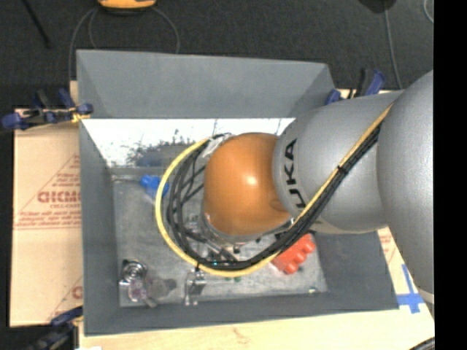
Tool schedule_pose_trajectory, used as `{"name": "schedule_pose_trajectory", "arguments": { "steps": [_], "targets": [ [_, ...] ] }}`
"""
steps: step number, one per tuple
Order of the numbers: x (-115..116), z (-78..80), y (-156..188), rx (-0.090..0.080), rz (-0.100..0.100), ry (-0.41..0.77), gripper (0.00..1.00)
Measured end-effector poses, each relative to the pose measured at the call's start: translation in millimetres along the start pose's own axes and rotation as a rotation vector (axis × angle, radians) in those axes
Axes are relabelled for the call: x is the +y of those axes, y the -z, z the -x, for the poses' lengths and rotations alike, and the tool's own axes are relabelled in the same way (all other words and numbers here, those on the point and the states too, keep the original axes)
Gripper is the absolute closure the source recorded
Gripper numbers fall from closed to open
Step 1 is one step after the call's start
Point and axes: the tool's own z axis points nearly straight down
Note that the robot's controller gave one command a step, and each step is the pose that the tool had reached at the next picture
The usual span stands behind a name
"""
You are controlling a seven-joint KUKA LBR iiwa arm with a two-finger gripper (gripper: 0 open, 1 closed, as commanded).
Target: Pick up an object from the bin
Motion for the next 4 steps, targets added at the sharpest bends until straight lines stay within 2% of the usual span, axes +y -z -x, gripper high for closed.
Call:
{"name": "schedule_pose_trajectory", "arguments": {
  "steps": [1, 2, 3, 4],
  "targets": [
    [-102.3, 23.8, -90.7, -0.019, 0.001, 0.219, 0.00],
    [-107.0, 101.0, -54.8, -0.019, -0.002, 0.153, 0.00],
    [-147.6, 119.1, -88.6, -0.022, 0.005, 0.058, 0.00],
    [-147.5, 121.9, -84.8, -0.032, 0.004, 0.057, 1.00]
  ]
}}
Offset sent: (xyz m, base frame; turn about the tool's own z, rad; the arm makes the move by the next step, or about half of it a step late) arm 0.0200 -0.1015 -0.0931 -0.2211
